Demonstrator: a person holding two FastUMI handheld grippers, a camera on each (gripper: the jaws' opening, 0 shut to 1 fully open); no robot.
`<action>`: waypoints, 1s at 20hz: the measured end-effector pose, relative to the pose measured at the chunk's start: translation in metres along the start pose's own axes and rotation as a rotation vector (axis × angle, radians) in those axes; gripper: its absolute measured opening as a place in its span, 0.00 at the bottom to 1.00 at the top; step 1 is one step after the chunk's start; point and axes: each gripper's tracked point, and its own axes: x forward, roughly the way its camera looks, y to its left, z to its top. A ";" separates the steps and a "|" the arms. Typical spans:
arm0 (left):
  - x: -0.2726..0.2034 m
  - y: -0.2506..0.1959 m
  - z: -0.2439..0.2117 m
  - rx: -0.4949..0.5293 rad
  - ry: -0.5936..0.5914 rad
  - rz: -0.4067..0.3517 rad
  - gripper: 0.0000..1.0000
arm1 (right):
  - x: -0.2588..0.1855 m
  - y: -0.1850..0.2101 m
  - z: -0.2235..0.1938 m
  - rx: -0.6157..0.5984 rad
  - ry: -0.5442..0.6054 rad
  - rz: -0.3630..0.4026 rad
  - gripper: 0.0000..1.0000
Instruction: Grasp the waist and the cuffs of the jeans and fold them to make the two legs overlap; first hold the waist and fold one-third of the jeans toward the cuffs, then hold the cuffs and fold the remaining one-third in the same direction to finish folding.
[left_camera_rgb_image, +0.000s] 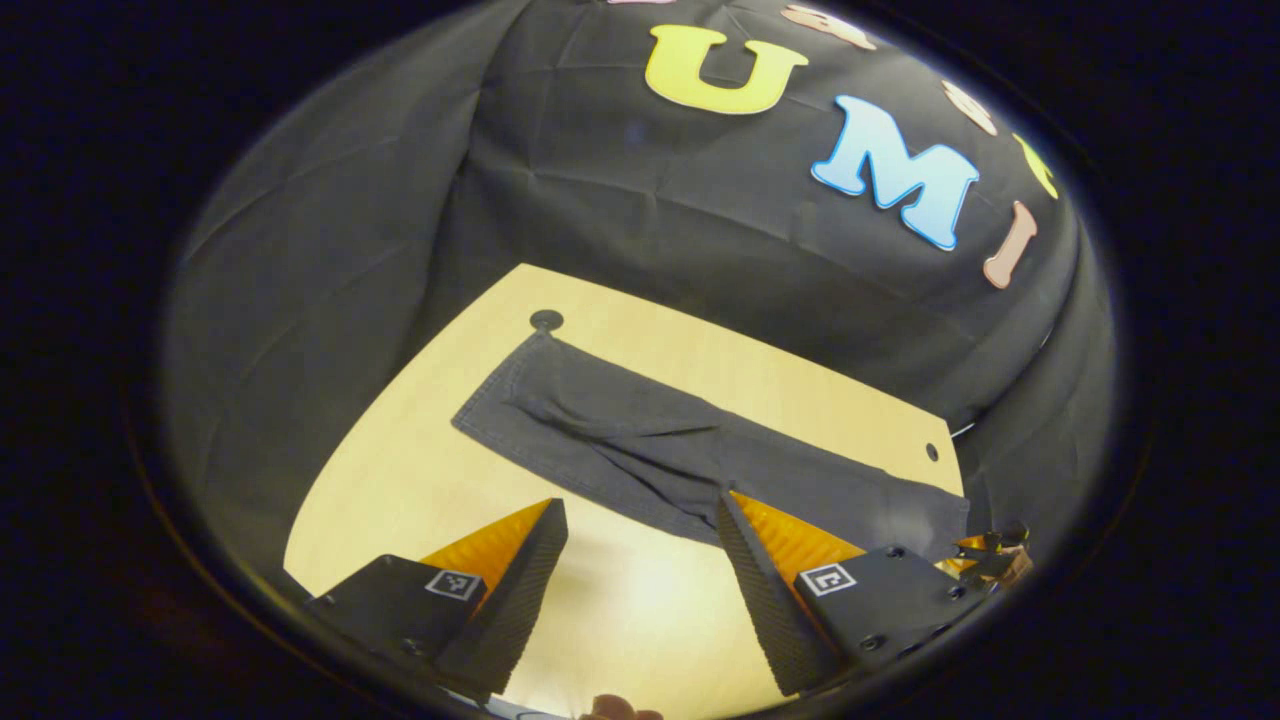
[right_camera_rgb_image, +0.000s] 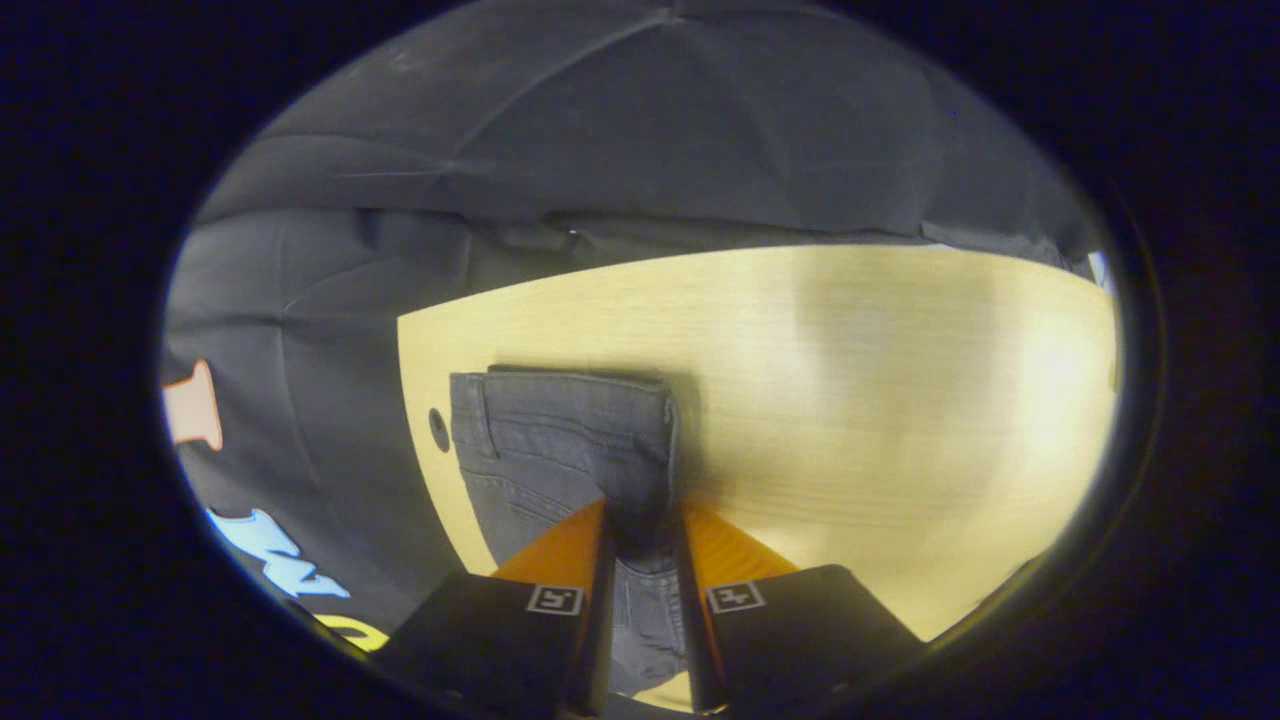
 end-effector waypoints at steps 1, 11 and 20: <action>0.000 0.000 -0.004 -0.012 0.002 -0.002 0.99 | -0.010 -0.002 0.011 -0.061 -0.035 -0.012 0.25; -0.017 -0.006 -0.038 -0.095 -0.015 -0.063 0.98 | -0.128 0.112 0.055 -0.954 -0.555 -0.161 0.21; -0.026 -0.005 -0.039 -0.131 -0.037 -0.083 0.98 | -0.091 0.134 -0.200 -1.311 -0.247 0.202 0.21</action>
